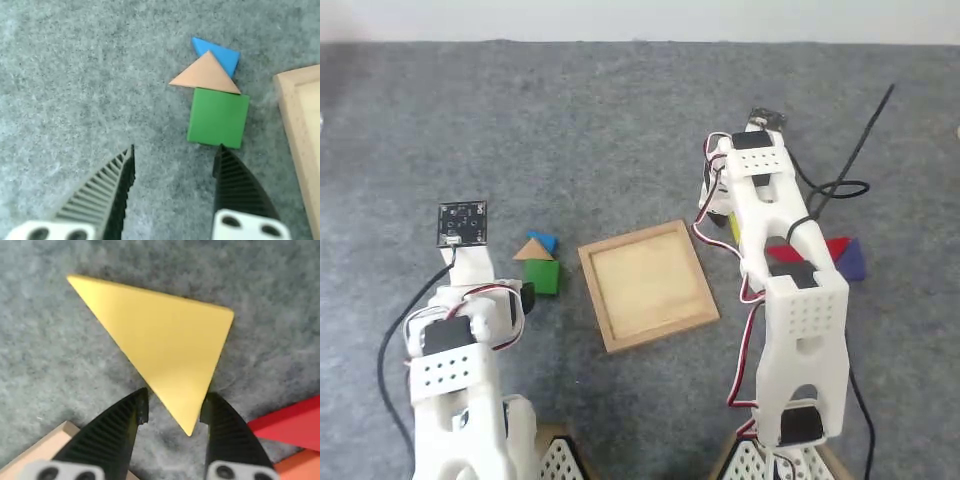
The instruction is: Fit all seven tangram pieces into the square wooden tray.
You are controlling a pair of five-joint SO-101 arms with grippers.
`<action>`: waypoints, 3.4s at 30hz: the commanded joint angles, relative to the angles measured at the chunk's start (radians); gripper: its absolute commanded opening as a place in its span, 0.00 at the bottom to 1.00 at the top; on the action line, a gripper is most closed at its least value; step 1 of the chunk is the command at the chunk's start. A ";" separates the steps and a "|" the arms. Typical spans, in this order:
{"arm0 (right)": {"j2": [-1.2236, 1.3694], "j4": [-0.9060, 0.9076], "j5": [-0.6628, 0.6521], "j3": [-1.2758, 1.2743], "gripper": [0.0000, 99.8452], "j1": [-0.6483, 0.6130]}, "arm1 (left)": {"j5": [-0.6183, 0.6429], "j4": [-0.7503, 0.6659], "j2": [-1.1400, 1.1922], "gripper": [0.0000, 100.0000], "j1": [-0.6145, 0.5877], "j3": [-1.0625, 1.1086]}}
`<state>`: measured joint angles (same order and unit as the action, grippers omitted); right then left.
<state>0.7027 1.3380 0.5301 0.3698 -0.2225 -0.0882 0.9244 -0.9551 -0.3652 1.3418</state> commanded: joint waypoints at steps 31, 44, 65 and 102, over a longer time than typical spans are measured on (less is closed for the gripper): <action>0.101 0.076 -0.927 0.261 0.36 0.022 | -0.046 -0.038 -0.028 0.25 0.000 0.012; 0.136 0.031 -0.913 0.256 0.36 0.051 | -0.046 -0.038 -0.028 0.25 0.002 0.013; 0.145 0.058 -0.787 0.256 0.12 0.045 | -0.046 -0.037 -0.028 0.25 0.002 0.013; -0.062 0.139 -1.364 0.261 0.36 -0.058 | -0.041 -0.074 -0.021 0.25 0.000 0.025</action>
<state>0.6444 1.4837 -0.7204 0.6030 -0.2977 -0.1204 0.8876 -0.9551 -0.3652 1.3679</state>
